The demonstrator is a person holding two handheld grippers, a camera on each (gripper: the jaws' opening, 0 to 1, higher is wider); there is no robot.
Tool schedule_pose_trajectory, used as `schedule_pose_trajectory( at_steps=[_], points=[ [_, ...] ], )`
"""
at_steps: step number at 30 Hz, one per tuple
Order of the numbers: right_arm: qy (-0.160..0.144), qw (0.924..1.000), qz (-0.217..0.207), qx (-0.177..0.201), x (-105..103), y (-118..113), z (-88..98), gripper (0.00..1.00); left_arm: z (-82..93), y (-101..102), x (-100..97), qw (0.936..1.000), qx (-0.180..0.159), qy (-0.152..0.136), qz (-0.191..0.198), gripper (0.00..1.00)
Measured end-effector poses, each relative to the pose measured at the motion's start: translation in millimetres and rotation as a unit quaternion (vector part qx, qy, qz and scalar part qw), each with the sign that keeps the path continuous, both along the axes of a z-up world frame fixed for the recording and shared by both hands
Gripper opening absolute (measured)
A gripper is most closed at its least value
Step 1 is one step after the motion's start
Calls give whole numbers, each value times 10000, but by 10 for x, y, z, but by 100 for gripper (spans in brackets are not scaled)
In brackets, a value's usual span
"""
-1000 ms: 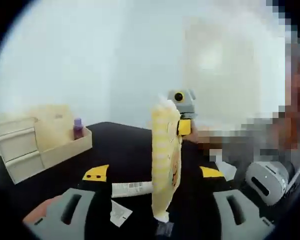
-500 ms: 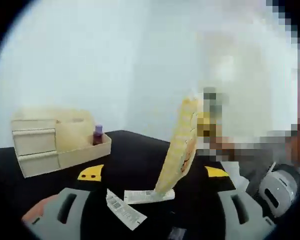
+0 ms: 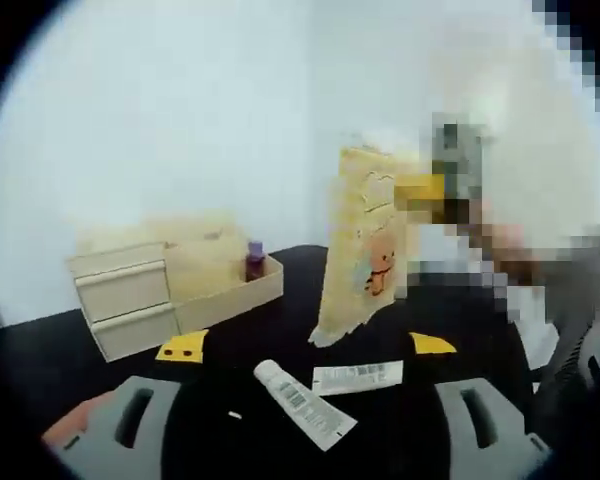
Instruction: Open the drawer, pick up the cosmetic bottles from the table one by one, place them into the drawer, release the gripper, close the drawer, and move the gripper away
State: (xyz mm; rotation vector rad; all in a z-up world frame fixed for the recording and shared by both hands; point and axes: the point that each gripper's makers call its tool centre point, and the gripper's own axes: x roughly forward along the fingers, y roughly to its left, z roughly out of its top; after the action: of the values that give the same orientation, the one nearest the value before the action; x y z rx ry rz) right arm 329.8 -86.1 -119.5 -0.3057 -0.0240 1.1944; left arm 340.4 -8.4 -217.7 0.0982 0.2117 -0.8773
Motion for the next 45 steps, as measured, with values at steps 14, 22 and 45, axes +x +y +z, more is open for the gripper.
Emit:
schedule_pose_trajectory(
  at_steps=[14,22,45],
  points=[
    [-198,9998,-22,40,476,227,388,10,-111,125,127,9953,79,755,599,76],
    [-150,9998,31,153,804,281,506,10,-158,93,90,9950,42,670,733,74],
    [-136,9992,-253,284,2148,444,479,10,-316,182,356,9880,193,790,1315,67]
  ],
)
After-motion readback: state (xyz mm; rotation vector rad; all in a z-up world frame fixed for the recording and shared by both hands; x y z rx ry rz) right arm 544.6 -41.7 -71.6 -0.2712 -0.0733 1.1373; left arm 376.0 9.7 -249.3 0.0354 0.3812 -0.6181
